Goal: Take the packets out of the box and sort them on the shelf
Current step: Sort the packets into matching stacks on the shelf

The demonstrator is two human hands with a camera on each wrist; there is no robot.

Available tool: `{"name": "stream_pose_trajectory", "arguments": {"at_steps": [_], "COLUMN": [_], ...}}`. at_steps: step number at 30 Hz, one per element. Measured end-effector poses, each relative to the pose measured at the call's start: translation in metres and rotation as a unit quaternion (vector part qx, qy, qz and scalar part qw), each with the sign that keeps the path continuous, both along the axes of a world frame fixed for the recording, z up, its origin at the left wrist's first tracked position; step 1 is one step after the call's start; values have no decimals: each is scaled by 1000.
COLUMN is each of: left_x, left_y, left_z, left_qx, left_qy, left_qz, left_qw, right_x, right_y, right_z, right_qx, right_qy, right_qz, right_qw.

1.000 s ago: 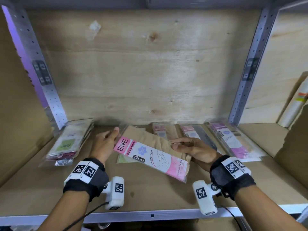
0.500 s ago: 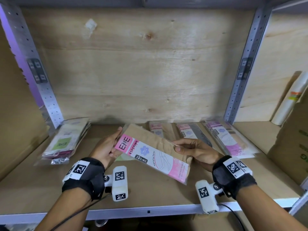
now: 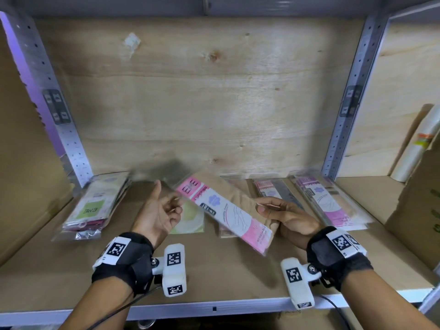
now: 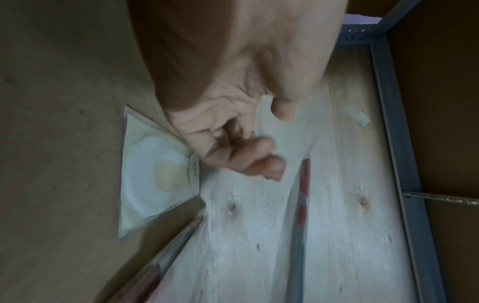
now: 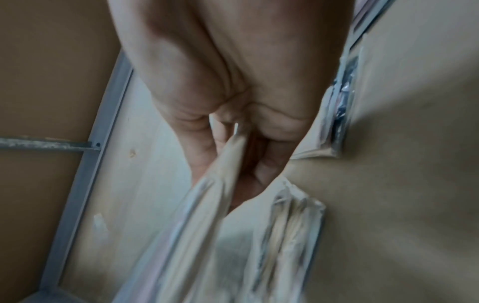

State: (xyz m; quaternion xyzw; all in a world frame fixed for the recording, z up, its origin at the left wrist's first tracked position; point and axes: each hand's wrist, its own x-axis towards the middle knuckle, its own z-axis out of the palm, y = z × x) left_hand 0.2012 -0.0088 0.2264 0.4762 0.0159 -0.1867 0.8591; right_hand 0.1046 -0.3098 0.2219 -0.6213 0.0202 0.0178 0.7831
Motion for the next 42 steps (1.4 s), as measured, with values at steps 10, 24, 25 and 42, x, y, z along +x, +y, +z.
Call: {"name": "stream_pose_trajectory", "arguments": {"at_steps": [10, 24, 25, 42], "left_x": [-40, -7, -5, 9], "left_y": [-52, -79, -80, -87], "left_z": [-5, -14, -13, -27], "left_qx": [226, 308, 312, 382], "left_qy": [-133, -170, -173, -154], "left_qz": [-198, -20, -20, -9], "left_qw": [944, 936, 934, 911], "right_x": [15, 34, 36, 42], "right_y": [33, 23, 22, 21], "right_z": [4, 7, 7, -5], "right_qx": [26, -190, -215, -332], "right_qy": [-17, 24, 30, 111], "right_qz": [-113, -156, -155, -143], "right_qw": [993, 969, 964, 926]}}
